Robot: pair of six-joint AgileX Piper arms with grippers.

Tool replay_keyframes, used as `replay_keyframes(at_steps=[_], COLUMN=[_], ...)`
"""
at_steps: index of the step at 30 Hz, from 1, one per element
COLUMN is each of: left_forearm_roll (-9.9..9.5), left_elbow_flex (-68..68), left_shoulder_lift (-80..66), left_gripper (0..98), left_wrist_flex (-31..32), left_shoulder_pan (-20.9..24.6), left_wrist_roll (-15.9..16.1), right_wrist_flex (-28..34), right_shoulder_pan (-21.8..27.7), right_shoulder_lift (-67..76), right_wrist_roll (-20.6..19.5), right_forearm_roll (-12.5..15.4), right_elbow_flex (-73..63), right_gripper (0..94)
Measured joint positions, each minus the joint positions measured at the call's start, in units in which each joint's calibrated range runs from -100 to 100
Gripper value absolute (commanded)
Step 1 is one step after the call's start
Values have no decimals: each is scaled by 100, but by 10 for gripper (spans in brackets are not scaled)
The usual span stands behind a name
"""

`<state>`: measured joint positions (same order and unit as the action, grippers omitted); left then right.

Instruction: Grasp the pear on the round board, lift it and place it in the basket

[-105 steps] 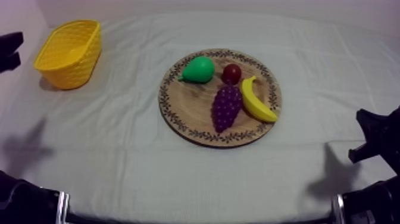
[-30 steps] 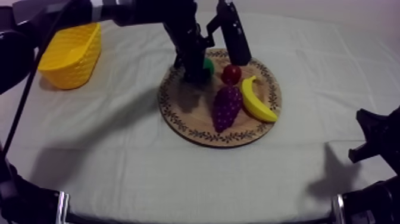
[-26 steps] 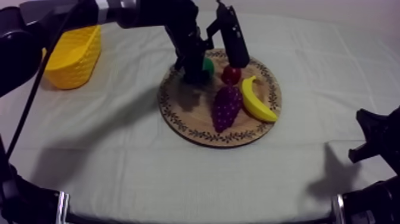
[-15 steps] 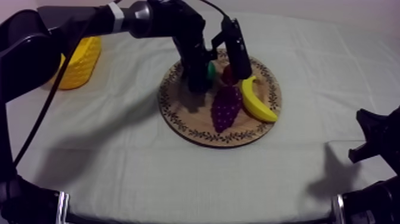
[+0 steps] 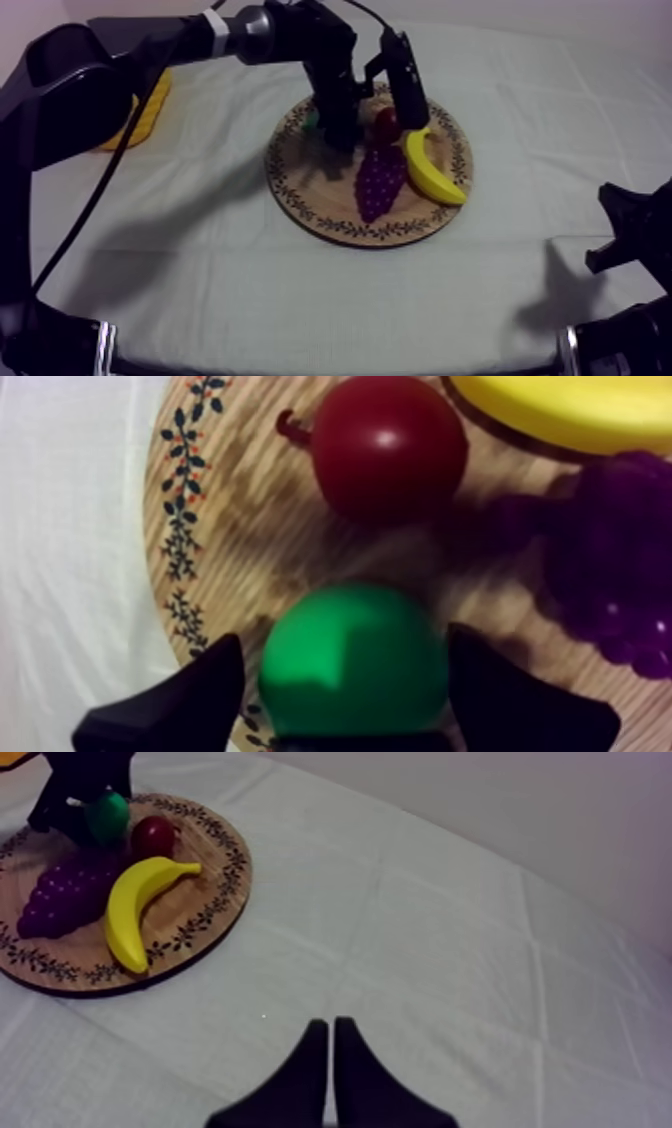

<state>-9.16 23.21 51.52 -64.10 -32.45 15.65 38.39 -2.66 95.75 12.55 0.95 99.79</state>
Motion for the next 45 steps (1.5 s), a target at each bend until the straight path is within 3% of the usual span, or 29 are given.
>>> replay_keyframes(at_steps=[8, 16, 27, 36, 45], left_forearm_roll=[-7, 18, 307, 394, 289], left_elbow_flex=[49, -299, -1042, -1832, -2258], left_shoulder_lift=[54, -275, -1615, -3149, -3788], left_gripper=[572, 578, 604, 613, 650], left_wrist_flex=[-42, -6, 21, -48, 125], left_shoulder_pan=[26, 66, 320, 1059, 2232], left_wrist_roll=[-44, -143, -300, -341, -190], right_wrist_flex=[0, 0, 0, 0, 0], right_shoulder_pan=[0, 0, 0, 0, 0], right_shoulder_lift=[0, 0, 0, 0, 0], right_wrist_roll=[0, 0, 0, 0, 0], right_forearm_roll=[0, 0, 0, 0, 0], right_elbow_flex=[0, 0, 0, 0, 0], right_gripper=[3, 3, 3, 3, 3])
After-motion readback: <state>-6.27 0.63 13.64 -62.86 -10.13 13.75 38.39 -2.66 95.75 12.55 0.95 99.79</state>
